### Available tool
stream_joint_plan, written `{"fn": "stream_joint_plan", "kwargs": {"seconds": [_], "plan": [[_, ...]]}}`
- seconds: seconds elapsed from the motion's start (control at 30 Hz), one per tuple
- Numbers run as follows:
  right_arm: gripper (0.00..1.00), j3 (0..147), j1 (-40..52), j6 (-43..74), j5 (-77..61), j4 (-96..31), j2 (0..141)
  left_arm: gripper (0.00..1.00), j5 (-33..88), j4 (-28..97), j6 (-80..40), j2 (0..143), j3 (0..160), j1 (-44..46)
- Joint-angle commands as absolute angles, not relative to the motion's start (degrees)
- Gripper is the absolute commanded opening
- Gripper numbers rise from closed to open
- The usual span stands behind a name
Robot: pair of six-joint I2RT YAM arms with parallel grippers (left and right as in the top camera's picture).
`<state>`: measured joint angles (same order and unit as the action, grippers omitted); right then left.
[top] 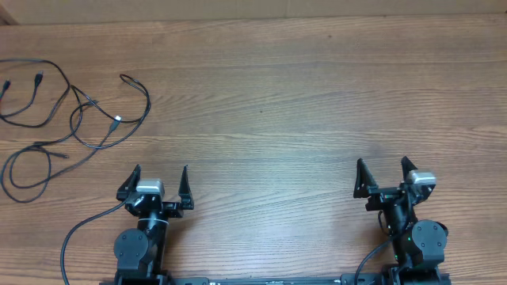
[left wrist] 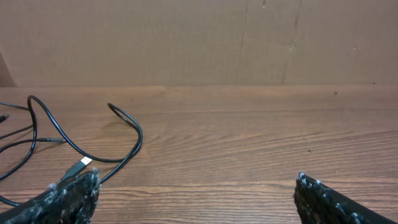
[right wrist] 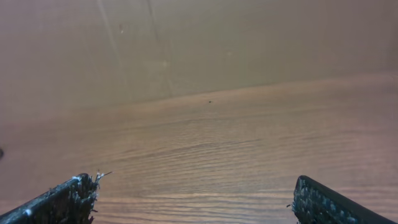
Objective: Untangle cables
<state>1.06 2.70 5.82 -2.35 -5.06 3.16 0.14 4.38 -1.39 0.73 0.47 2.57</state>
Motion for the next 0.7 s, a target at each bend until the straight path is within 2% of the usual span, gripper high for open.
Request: {"fn": "stream_joint_plan", "kwargs": {"seconds": [0.0,0.67], "plan": [[1.00,0.5,2.5,-1.6,-5.8,-4.4,2.5,1.00,-0.4,4.4,-1.5,0.2,0.3,2.2],[1.00,0.5,2.5,-5.2,-6.1,-4.5,0.1,1.00,-0.4,4.4,-1.5,0.2,0.3,2.2]]}}
